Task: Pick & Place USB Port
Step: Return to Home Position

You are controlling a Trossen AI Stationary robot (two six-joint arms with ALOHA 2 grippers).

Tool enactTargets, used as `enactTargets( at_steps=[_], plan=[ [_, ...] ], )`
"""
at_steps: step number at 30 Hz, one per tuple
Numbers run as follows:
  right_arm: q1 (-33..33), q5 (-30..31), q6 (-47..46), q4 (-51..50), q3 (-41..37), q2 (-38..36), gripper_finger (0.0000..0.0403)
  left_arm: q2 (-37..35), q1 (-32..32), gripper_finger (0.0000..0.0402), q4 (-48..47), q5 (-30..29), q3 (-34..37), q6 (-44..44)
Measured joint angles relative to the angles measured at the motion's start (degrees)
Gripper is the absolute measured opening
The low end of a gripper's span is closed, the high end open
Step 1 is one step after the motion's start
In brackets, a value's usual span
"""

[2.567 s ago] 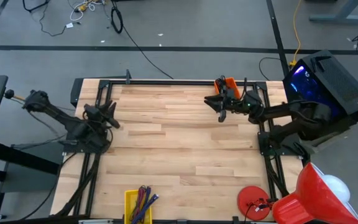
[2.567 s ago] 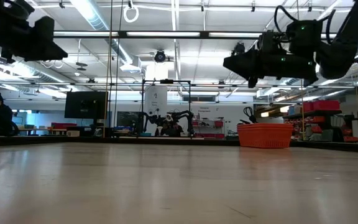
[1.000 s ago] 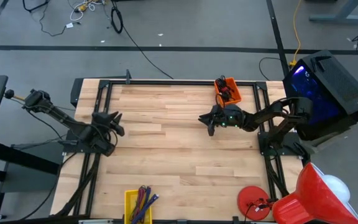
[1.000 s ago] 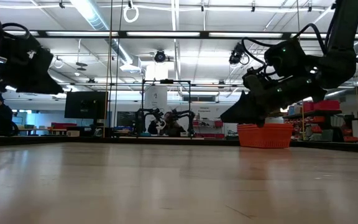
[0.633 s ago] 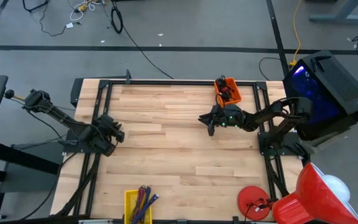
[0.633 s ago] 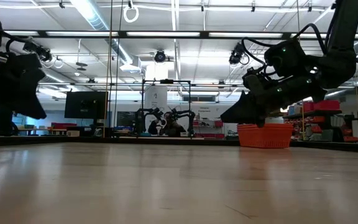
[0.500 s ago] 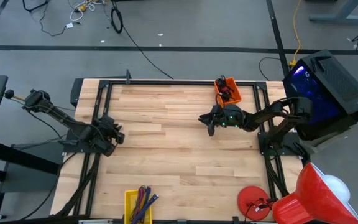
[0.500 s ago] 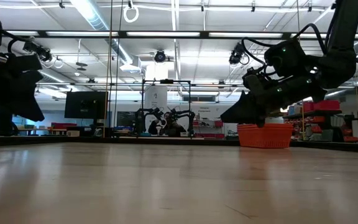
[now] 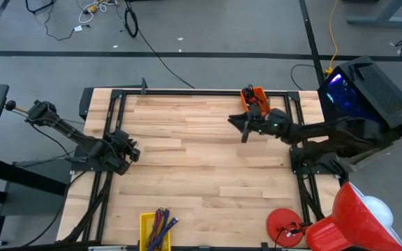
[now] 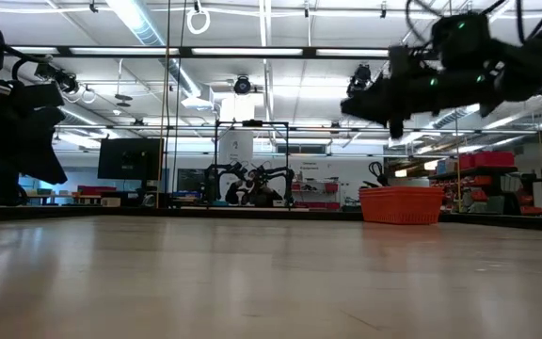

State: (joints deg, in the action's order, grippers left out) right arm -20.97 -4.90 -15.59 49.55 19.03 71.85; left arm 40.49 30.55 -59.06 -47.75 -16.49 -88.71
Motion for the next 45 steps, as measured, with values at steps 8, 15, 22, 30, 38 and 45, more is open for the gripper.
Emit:
enactTargets(
  at_steps=[8, 15, 22, 30, 38, 45],
  plan=[
    [0.02, -0.03, 0.0, 0.11, 0.0, -16.86, 0.0091, -9.75, 0.0, 0.0103, 0.01, 0.02, 0.0, -0.02],
    [0.06, -0.03, 0.02, 0.01, 0.0, -28.73, 0.0091, -18.46, -1.6, 0.0103, 0.03, 0.04, 0.0, -0.02],
    [0.07, -0.03, 0.02, 0.24, -0.74, -38.47, 0.0091, -25.48, -8.89, 0.0103, 0.11, 0.11, 0.02, -0.02],
    [0.24, -0.31, 0.04, 2.07, -9.55, -51.4, 0.0091, -29.75, -18.63, 0.0103, 0.14, 0.07, 0.04, -0.07],
    [2.15, -0.71, 0.02, -7.44, -17.86, -63.47, 0.0091, -31.48, -28.55, 0.0103, 0.2, 0.07, 0.07, -0.12],
    [5.04, 0.86, 0.04, -23.27, -18.32, -71.83, 0.0091, -35.79, -37.5, 0.0103, 0.53, 0.09, 0.07, -0.09]
  ],
)
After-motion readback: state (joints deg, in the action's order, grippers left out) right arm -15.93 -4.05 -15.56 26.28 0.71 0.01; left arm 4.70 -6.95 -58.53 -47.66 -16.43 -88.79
